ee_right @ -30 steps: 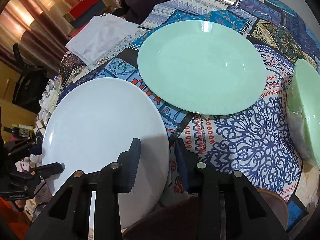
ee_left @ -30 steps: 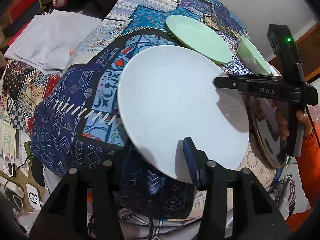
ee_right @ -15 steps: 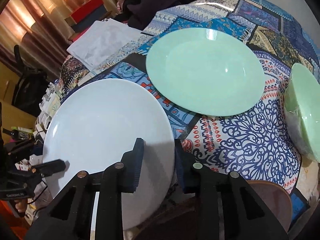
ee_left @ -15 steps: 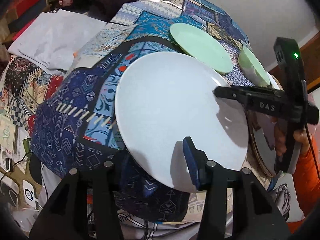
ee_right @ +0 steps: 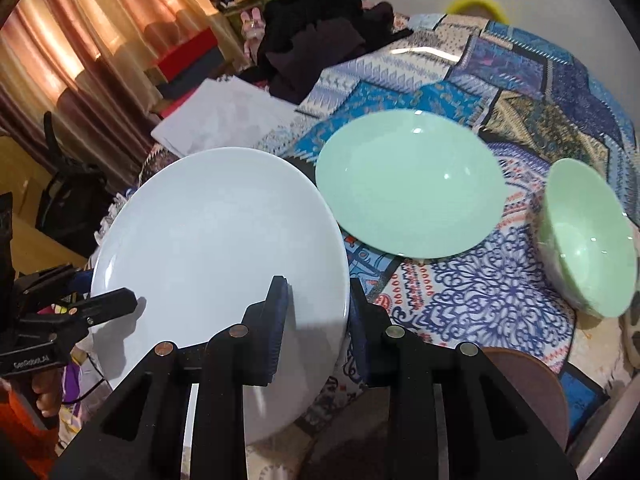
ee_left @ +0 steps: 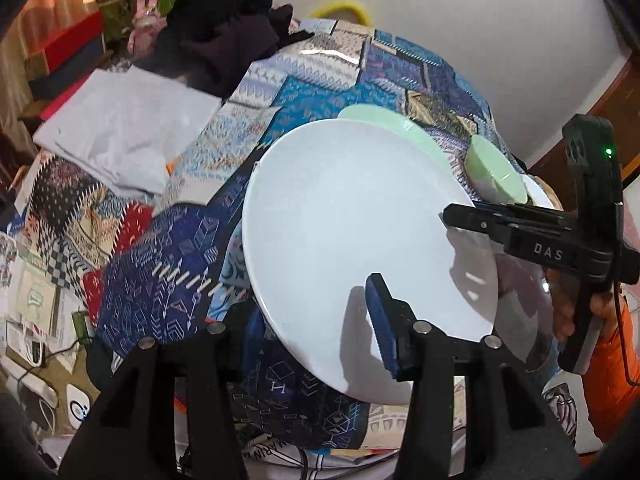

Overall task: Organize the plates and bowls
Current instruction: 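Lift the white plate with both tools and carry it over the dark brown plate, then lower the white plate onto the dark brown plate and open both tools, then grasp the light green plate rim with the left tool while the right tool grips it too, then lift the light green plate with both tools and carry it toward the white plate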

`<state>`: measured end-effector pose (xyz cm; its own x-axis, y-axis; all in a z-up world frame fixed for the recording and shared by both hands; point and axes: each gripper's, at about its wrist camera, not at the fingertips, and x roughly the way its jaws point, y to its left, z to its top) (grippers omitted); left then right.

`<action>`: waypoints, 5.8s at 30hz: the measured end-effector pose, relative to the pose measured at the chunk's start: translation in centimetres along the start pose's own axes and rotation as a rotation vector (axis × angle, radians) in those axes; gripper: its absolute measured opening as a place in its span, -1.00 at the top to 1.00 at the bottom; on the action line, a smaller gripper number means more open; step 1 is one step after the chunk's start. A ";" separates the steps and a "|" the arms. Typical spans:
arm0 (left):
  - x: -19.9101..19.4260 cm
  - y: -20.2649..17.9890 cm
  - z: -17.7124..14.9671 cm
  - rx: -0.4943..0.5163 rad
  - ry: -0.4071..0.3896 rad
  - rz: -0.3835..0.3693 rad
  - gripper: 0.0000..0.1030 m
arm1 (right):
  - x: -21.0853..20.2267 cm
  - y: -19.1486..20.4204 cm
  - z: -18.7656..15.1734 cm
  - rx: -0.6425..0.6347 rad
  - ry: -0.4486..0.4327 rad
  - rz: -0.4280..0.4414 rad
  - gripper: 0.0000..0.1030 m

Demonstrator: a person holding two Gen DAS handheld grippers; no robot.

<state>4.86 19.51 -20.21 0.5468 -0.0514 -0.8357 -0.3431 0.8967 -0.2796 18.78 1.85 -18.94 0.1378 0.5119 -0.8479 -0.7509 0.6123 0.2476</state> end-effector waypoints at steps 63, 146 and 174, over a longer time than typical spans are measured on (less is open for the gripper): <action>7.7 -17.5 -1.4 0.352 0.184 -0.101 0.15 | -9.7 -11.5 -15.1 0.414 -0.080 -0.127 0.48; 21.1 -3.1 18.0 0.254 0.145 -0.016 0.31 | 4.5 -10.0 2.7 0.307 0.047 -0.101 0.13; 11.8 0.3 7.0 0.168 0.221 -0.072 0.32 | 4.6 -5.6 0.8 0.147 0.127 -0.003 0.29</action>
<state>16.56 22.30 -26.85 0.3793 -0.1953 -0.9044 -0.1685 0.9465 -0.2751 24.09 1.23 -23.85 0.0508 0.4353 -0.8988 -0.6471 0.6999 0.3023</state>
